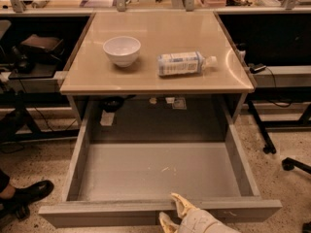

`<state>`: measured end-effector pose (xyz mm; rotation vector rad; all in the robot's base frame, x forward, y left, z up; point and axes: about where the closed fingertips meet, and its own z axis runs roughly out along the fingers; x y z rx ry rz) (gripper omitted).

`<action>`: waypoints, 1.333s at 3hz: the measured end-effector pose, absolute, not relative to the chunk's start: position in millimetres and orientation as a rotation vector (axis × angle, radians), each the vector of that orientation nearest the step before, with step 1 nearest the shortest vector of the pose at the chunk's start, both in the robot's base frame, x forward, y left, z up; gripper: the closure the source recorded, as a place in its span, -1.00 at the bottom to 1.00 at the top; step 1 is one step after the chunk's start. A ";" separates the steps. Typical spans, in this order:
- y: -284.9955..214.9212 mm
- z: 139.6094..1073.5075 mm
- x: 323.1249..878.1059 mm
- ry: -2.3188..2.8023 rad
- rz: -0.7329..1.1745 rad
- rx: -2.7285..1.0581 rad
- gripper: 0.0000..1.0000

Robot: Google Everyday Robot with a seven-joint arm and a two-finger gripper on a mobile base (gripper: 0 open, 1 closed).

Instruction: Open top drawer

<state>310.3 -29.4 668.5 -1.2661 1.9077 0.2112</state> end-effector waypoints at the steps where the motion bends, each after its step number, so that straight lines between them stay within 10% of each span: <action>1: -29.2 670.2 312.1 1.908 0.211 -1.266 0.62; 4: -29.2 670.2 312.1 1.908 0.211 -1.266 -0.78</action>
Offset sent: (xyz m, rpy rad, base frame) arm 0.0017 0.0001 0.0015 0.0000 0.0000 0.0000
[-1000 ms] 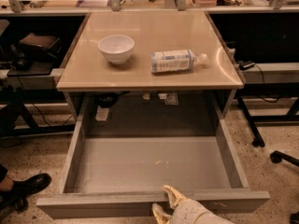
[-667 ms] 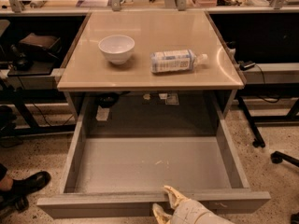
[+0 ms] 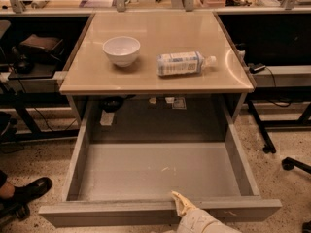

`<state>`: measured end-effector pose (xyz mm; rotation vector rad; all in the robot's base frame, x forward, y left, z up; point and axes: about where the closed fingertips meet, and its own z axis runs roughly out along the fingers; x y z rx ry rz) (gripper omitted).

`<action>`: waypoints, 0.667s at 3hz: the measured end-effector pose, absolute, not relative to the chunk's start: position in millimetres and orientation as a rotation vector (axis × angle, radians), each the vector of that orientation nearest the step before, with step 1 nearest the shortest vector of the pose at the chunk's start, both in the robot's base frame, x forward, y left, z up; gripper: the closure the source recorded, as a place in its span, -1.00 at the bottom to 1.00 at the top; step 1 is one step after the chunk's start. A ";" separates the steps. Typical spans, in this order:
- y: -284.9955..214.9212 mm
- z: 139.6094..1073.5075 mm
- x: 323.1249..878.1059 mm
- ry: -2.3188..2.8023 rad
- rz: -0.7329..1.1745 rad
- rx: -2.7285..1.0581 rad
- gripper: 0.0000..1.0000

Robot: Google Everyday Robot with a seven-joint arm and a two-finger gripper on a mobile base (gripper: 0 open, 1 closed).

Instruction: Open top drawer

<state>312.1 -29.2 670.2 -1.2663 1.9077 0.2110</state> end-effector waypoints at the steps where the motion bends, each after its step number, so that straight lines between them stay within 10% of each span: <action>1: -29.2 670.2 312.1 1.908 0.211 -1.266 -1.00; 2: -29.2 670.2 312.1 1.908 0.211 -1.266 -1.00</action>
Offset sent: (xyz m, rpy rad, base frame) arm 0.0000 0.0000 0.0000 0.0000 0.0000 0.0000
